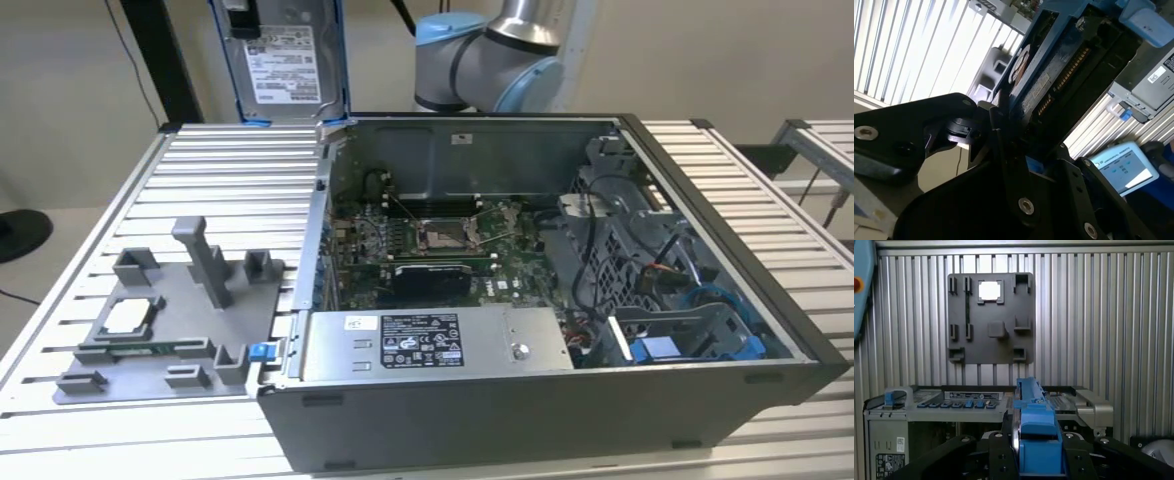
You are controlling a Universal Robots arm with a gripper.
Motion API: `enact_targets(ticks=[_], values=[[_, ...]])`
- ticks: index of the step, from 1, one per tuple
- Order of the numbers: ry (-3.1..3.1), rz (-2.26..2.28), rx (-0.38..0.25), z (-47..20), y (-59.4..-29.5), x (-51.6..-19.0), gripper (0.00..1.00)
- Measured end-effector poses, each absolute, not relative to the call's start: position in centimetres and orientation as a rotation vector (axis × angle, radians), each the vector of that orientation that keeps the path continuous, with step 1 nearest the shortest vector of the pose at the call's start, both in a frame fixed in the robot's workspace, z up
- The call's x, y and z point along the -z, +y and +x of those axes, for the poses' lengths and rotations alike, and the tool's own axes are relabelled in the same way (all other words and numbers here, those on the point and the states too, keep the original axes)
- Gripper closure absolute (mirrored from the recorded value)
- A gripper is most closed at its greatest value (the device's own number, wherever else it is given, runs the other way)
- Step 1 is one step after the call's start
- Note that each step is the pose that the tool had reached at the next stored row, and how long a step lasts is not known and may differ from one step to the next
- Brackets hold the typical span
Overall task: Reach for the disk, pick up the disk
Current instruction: 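Pick up the disk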
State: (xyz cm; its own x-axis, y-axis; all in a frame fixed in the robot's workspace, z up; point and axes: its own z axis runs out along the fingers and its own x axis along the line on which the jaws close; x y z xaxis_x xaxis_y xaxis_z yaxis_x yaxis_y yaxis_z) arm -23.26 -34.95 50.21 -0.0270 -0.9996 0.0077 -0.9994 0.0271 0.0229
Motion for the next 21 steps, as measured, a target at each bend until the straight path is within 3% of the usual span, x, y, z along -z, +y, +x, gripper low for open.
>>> enact_targets(ticks=[21], values=[[-2.236,2.176,0.017,-16.6,-34.9,-50.2,1.00]])
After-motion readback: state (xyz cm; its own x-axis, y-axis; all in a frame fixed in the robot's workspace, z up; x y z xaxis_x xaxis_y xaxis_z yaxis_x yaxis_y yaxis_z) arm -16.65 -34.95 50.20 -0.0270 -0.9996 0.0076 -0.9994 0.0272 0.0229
